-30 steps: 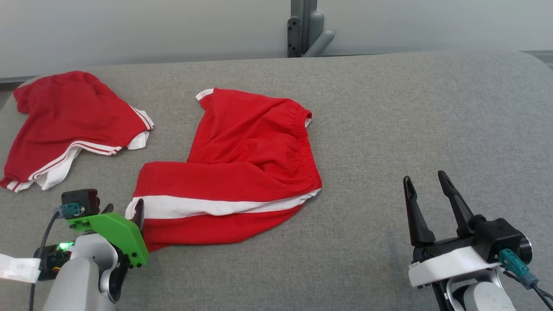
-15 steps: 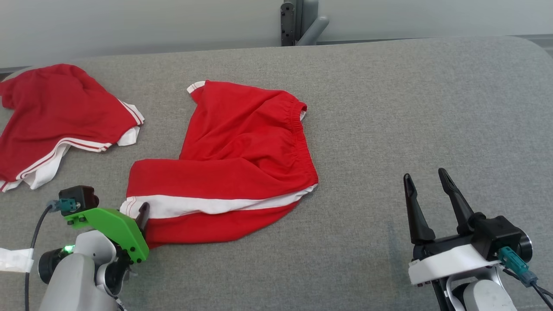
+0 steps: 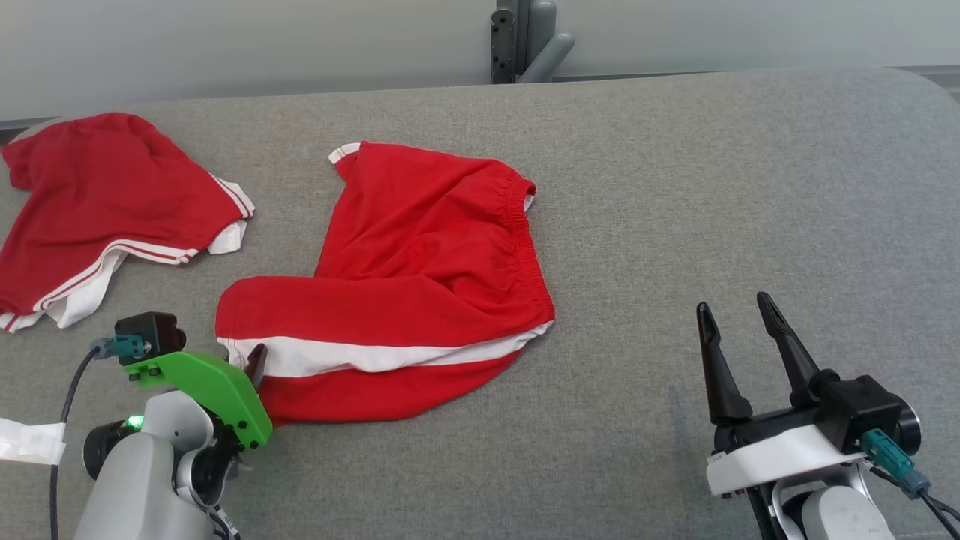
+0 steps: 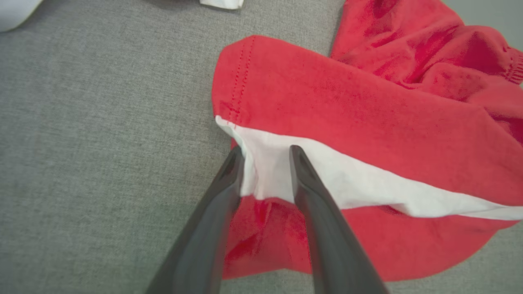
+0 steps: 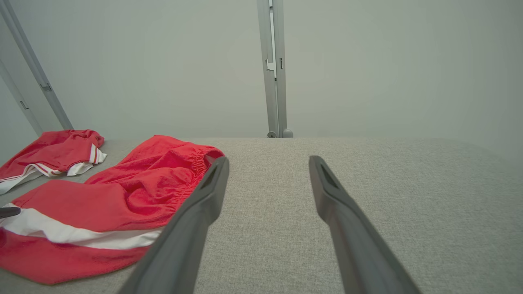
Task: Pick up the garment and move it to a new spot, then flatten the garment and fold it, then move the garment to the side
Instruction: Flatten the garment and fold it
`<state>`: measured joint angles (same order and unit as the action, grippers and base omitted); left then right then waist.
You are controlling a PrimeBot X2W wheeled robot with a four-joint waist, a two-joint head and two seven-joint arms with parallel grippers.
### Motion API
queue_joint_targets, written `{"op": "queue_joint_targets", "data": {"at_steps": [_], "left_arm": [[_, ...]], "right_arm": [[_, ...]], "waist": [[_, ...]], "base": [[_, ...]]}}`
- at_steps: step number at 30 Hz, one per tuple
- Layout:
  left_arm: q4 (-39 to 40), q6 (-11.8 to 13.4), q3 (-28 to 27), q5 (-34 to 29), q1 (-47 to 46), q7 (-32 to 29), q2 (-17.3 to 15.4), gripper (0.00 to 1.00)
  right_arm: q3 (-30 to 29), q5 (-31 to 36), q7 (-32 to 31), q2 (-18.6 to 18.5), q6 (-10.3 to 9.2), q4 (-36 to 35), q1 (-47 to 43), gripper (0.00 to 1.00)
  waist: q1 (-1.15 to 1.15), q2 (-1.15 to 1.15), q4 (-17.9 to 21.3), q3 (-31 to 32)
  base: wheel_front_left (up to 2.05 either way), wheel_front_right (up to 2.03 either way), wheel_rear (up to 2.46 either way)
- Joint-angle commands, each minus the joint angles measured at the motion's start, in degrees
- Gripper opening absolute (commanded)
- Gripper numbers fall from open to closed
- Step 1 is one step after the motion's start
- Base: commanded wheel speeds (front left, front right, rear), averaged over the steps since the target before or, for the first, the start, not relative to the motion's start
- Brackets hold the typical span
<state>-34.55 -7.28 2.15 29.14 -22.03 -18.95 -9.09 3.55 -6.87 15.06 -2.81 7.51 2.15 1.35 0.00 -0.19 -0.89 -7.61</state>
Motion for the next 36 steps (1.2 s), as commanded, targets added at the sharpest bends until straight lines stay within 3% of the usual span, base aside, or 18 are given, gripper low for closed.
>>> {"op": "queue_joint_targets", "data": {"at_steps": [1, 5, 7, 9, 14, 20, 27, 36], "left_arm": [[-0.1, 0.9, 0.2, -0.6, 0.6, -0.4, -0.8, 0.49], [-0.2, 1.4, 0.1, -0.5, 0.1, 0.1, -1.1, 0.42], [-0.2, 1.6, 0.0, -0.4, -0.3, 0.8, -1.0, 0.33], [-0.3, 1.6, 0.0, -0.2, -0.6, 1.5, -0.6, 0.00], [-0.5, 1.9, 0.0, -0.2, -0.7, 3.0, -0.4, 0.00], [1.5, 3.3, -2.2, 0.5, 0.6, 10.7, 0.5, 0.00], [2.9, 4.6, -3.2, 0.0, 2.0, 18.0, 1.8, 0.00], [0.0, 4.6, -1.7, -0.2, 0.1, 22.1, 3.6, 0.00]], "right_arm": [[0.1, 0.0, 0.2, -0.2, -0.04, -0.1, -0.2, 1.00], [0.2, 0.0, 0.2, -0.2, -0.04, -0.1, 0.4, 1.00], [0.1, 0.0, 0.2, -0.2, -0.04, -0.2, 0.5, 1.00], [0.0, 0.0, 0.2, -0.2, -0.04, -0.2, 0.5, 1.00], [0.5, 0.0, 0.2, -0.1, -0.04, 0.0, 0.7, 1.00], [4.2, 1.4, 0.2, -0.1, -0.04, 2.9, 2.4, 1.00], [9.6, 2.7, 0.2, -0.2, -0.04, 13.5, 7.7, 1.00], [15.2, -2.3, 0.2, -0.2, -0.04, 25.8, 15.4, 1.00]], "waist": [[0.00, 0.19, 0.1, -0.1], [0.00, 0.19, 0.3, -0.4], [0.00, 0.19, 0.4, -0.5], [0.00, 0.19, 0.5, -0.6], [0.00, 0.19, 0.3, -0.7], [0.00, 0.19, -1.0, -1.2], [0.00, 0.19, -3.7, -2.4], [0.00, 0.19, -6.6, -4.4]], "base": [[0.00, 0.00, 0.00], [0.00, 0.00, 0.00], [0.00, 0.00, 0.00], [0.00, 0.00, 0.00], [0.00, 0.00, 0.00], [0.00, 0.00, 0.00], [0.00, 0.00, 0.00], [0.00, 0.00, 0.00]]}}
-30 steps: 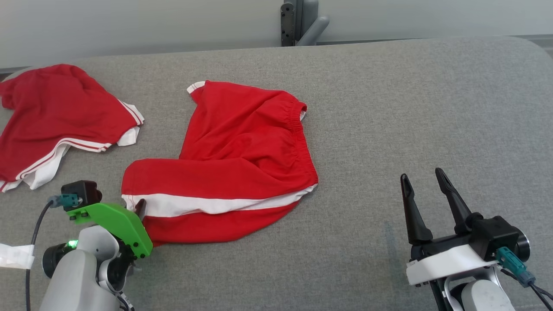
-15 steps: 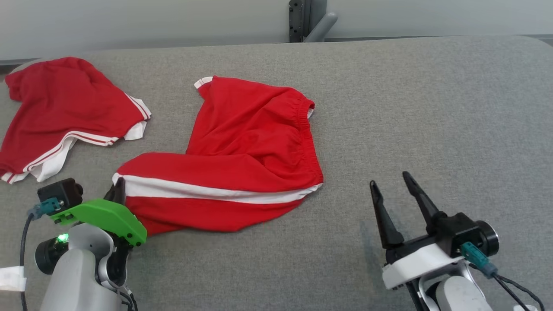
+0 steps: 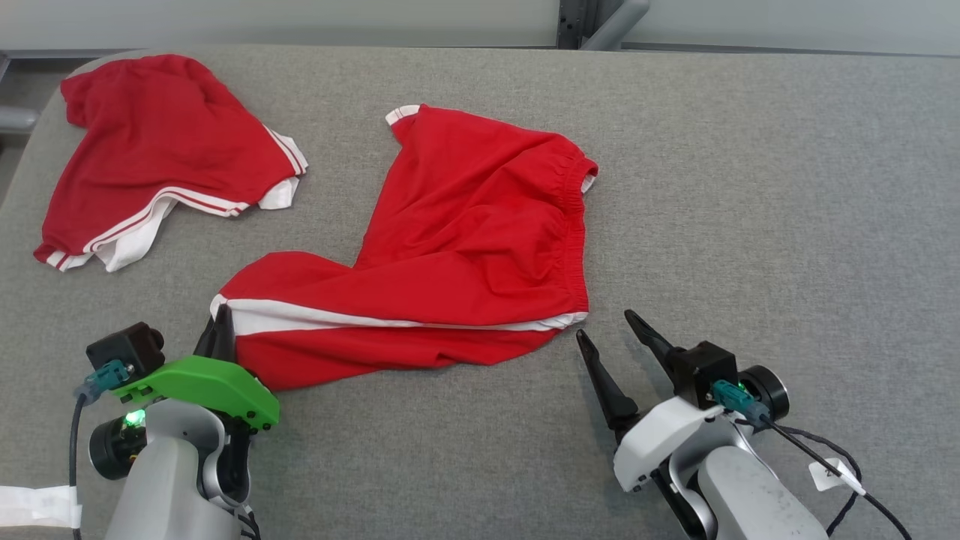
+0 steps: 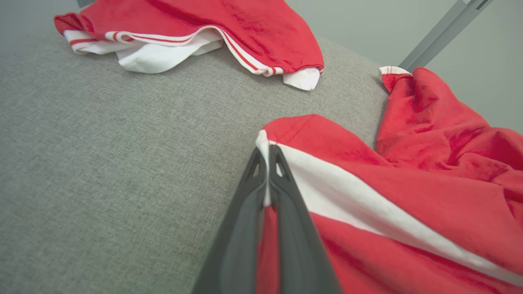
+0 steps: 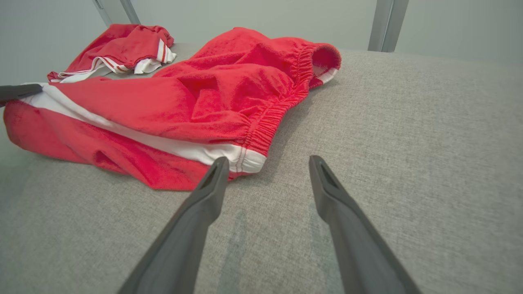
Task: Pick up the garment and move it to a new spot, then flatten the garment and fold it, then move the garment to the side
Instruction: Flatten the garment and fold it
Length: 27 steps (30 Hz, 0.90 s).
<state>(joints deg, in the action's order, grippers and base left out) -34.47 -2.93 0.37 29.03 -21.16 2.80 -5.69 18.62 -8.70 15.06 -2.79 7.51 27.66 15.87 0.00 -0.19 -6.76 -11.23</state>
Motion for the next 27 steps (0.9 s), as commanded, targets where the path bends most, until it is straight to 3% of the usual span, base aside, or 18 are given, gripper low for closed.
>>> {"op": "queue_joint_targets", "data": {"at_steps": [1, 12, 14, 17, 18, 19, 21, 23, 25, 26, 27], "left_arm": [[-0.6, 0.3, 0.2, -0.1, -1.0, 0.6, 0.3, 0.00], [-3.7, -0.5, 1.3, 0.6, -3.1, 3.1, 0.8, 0.00], [-4.0, -0.6, 1.4, 0.7, -3.3, 3.4, 0.8, 0.00], [-4.4, -0.7, 1.6, 0.9, -3.6, 3.7, 0.8, 0.00], [-4.5, -0.7, 1.6, 0.9, -3.7, 3.9, 0.8, 0.00], [-4.6, -0.7, 1.7, 0.9, -3.8, 3.9, 0.8, 0.00], [-4.7, -0.7, 1.7, 0.9, -3.9, 4.0, 0.8, 0.00], [-4.9, -0.7, 1.8, 0.9, -4.0, 4.2, 0.7, 0.00], [-5.0, -0.8, 2.0, 1.0, -4.1, 4.4, 0.7, 0.00], [-5.0, -0.9, 2.0, 1.0, -4.1, 4.7, 0.7, 0.00], [-4.8, -1.0, 2.1, 1.0, -4.0, 5.1, 0.7, 0.00]], "right_arm": [[0.7, -0.9, 0.2, -0.2, -0.04, 1.3, 1.6, 1.00], [4.7, -6.1, 0.2, -0.2, -0.04, 7.7, 7.3, 1.00], [5.4, -6.9, 0.2, -0.2, -0.04, 8.4, 7.9, 0.80], [6.5, -7.9, 0.2, -0.2, -0.04, 8.9, 8.5, 0.64], [6.9, -8.1, 0.2, -0.2, -0.04, 9.2, 8.8, 0.54], [7.3, -8.3, 0.2, -0.2, -0.04, 9.5, 9.1, 0.49], [7.6, -8.6, 0.2, -0.2, -0.04, 9.7, 9.4, 0.47], [8.3, -9.1, 0.2, -0.2, -0.04, 10.1, 9.8, 0.36], [8.8, -9.4, 0.2, -0.2, -0.04, 10.4, 10.2, 0.18], [9.0, -9.5, 0.2, -0.2, -0.04, 10.4, 10.3, 0.00], [9.2, -9.4, 0.2, -0.2, -0.04, 10.3, 10.3, 0.00]], "waist": [[0.00, 0.19, -1.0, -0.9], [0.00, 0.19, -2.3, -2.3], [0.00, 0.19, -2.4, -2.5], [0.00, 0.19, -2.3, -2.8], [0.00, 0.19, -2.3, -2.9], [0.00, 0.19, -2.3, -3.0], [0.00, 0.19, -2.3, -3.0], [0.00, 0.19, -2.3, -3.2], [0.00, 0.19, -2.3, -3.2], [0.00, 0.19, -2.3, -3.1], [0.00, 0.19, -2.3, -3.0]], "base": [[0.00, 0.00, 0.00], [0.00, 0.00, 0.00], [0.00, 0.00, 0.00], [0.00, 0.00, 0.00], [0.00, 0.00, 0.00], [0.00, 0.00, 0.00], [0.00, 0.00, 0.00], [0.00, 0.00, 0.00], [0.00, 0.00, 0.00], [0.00, 0.00, 0.00], [0.00, 0.00, 0.00]]}}
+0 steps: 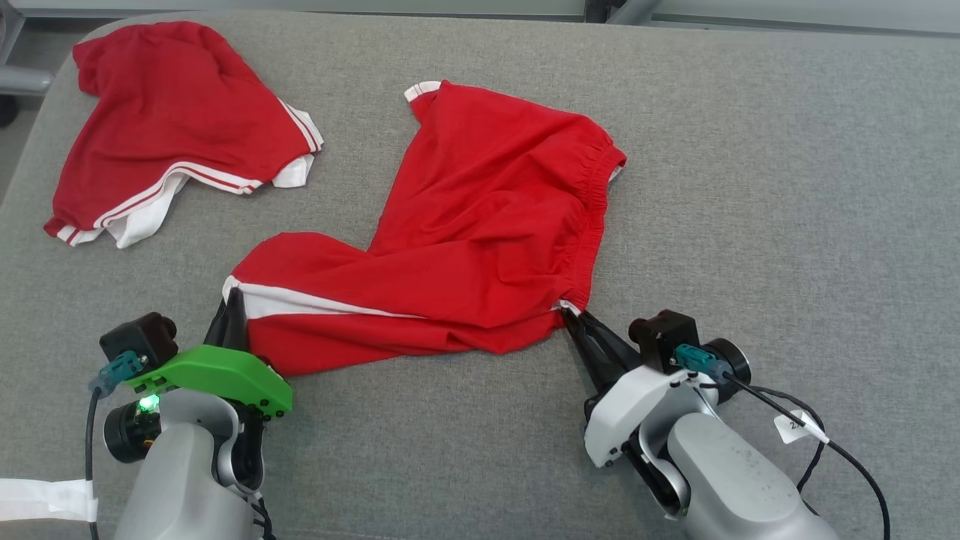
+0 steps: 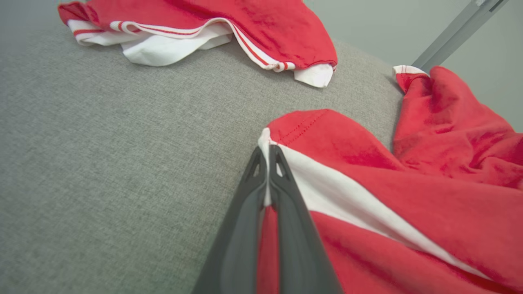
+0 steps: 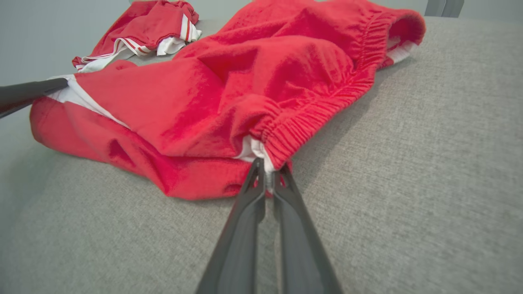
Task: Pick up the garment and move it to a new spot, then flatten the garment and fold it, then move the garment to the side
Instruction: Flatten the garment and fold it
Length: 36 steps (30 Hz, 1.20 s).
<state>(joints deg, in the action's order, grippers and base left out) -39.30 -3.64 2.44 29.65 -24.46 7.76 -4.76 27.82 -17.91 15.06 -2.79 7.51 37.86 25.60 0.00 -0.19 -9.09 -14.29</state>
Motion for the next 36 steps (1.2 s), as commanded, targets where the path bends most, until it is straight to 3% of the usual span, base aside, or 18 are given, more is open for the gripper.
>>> {"op": "queue_joint_targets", "data": {"at_steps": [1, 5, 12, 23, 31, 36], "left_arm": [[0.2, -0.4, 0.1, 0.5, -0.6, 0.6, -0.2, 0.00], [1.3, -0.8, 0.1, 0.9, 0.6, 2.3, -0.1, 0.00], [7.4, -1.9, 0.3, 2.7, 2.6, 5.0, 0.7, 0.00], [27.0, -2.7, 3.4, 8.0, 8.7, 4.7, 1.6, 0.00], [50.4, 1.0, 5.7, 10.1, 11.5, 0.9, 1.7, 0.00], [55.0, 2.9, 6.5, 10.1, 7.2, -3.7, 0.3, 0.00]], "right_arm": [[0.1, -0.2, 0.2, -0.2, -0.04, -0.2, 0.6, 0.00], [-1.9, 0.0, 0.2, -0.2, -0.04, -3.8, -1.0, 0.00], [-6.1, -0.6, 0.2, -2.8, -0.04, -16.1, -5.9, 0.00], [-11.0, -0.9, 0.2, -7.9, -0.04, -37.9, -12.5, 0.00], [-14.8, -0.3, -4.1, -12.5, -0.04, -53.6, -16.3, 0.00], [-16.1, -0.5, -7.2, -14.3, -0.01, -54.6, -15.5, 0.00]], "waist": [[0.00, 0.19, 0.1, 0.2], [0.00, 0.19, 0.6, 1.3], [0.00, 0.19, 2.6, 5.1], [0.00, 0.19, 9.3, 12.1], [0.00, 0.19, 13.8, 14.0], [0.00, 0.19, 13.8, 11.9]], "base": [[0.00, 0.00, 0.00], [0.00, 0.00, 0.00], [0.00, 0.00, 0.00], [0.00, 0.00, 0.00], [0.00, 0.00, 0.00], [0.00, 0.00, 0.00]]}}
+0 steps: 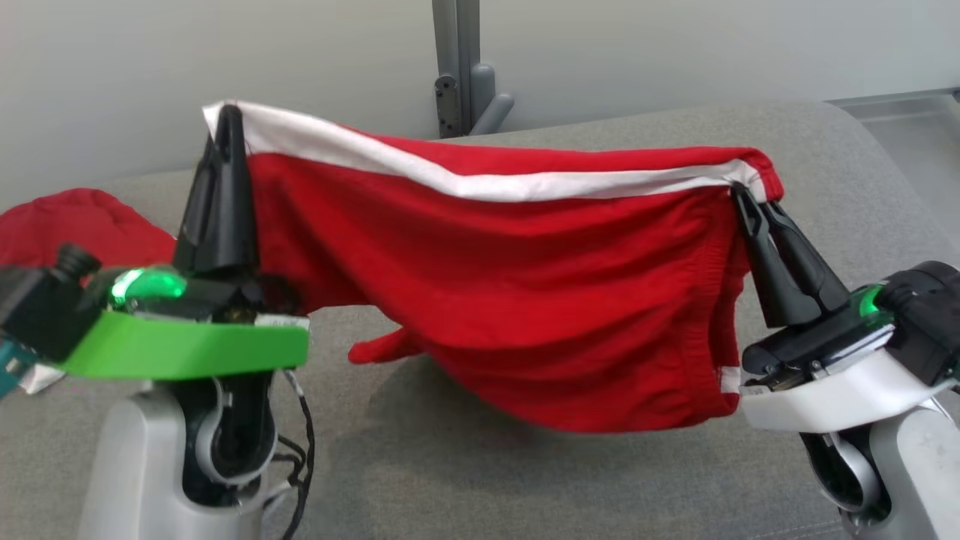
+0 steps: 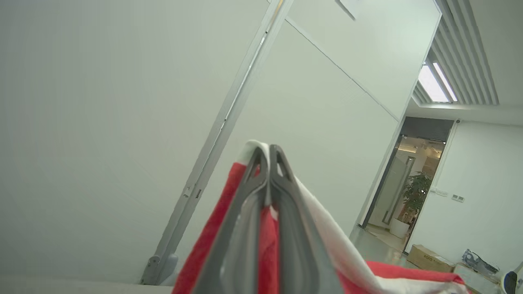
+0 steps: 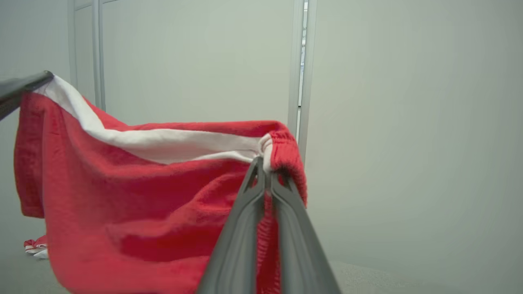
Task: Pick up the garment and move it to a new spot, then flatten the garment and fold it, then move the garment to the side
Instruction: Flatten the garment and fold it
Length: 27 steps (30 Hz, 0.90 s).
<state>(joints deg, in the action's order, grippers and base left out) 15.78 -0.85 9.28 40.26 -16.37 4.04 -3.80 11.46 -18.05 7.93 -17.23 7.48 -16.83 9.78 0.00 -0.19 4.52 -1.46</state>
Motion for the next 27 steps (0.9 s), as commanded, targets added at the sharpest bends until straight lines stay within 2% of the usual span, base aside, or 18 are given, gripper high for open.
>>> {"op": "queue_joint_targets", "data": {"at_steps": [1, 5, 9, 14, 19, 23, 27], "left_arm": [[-0.4, 0.5, -0.2, -0.2, -2.1, -0.8, -0.6, 0.00], [-5.1, 1.0, -0.7, 2.0, -10.4, -4.5, -0.7, 0.00], [-13.1, 0.7, -1.4, 0.8, -22.0, -5.3, -1.8, 0.00], [-25.1, 0.0, -2.4, -2.4, -39.5, -2.3, -3.1, 0.00], [-36.3, -1.9, -2.0, -5.5, -54.5, 3.9, -3.3, 0.00], [-43.7, -3.7, -1.2, -6.1, -59.6, 8.2, -2.2, 0.00], [-50.0, -5.6, -1.1, -2.5, -58.0, 10.1, -0.8, 0.00]], "right_arm": [[0.5, -0.8, -0.6, -0.4, 0.01, 0.8, 1.4, 0.00], [3.6, -2.1, -1.6, -2.5, 0.00, 6.1, 9.1, 0.00], [6.8, -3.8, -1.2, -3.6, -0.01, 14.3, 22.7, 0.00], [10.0, -4.7, 1.0, -2.1, -0.01, 27.5, 43.3, 0.00], [10.3, -0.8, 5.2, 0.5, -0.01, 42.1, 60.0, 0.00], [9.6, 2.4, 6.9, 2.1, -0.01, 51.4, 65.8, 0.00], [9.8, 4.6, 7.3, 2.9, -0.01, 57.0, 65.5, 0.00]], "waist": [[0.00, 0.19, 0.1, -1.9], [0.00, 0.19, -0.2, -6.8], [0.00, 0.19, -0.9, -13.0], [0.00, 0.19, -1.5, -19.8], [0.00, 0.19, -2.5, -24.9], [0.00, 0.19, -4.1, -28.5], [0.00, 0.19, -5.4, -32.2]], "base": [[0.00, 0.00, 0.00], [0.00, 0.00, 0.00], [0.00, 0.00, 0.00], [0.00, 0.00, 0.00], [0.00, 0.00, 0.00], [0.00, 0.00, 0.00], [0.00, 0.00, 0.00]]}}
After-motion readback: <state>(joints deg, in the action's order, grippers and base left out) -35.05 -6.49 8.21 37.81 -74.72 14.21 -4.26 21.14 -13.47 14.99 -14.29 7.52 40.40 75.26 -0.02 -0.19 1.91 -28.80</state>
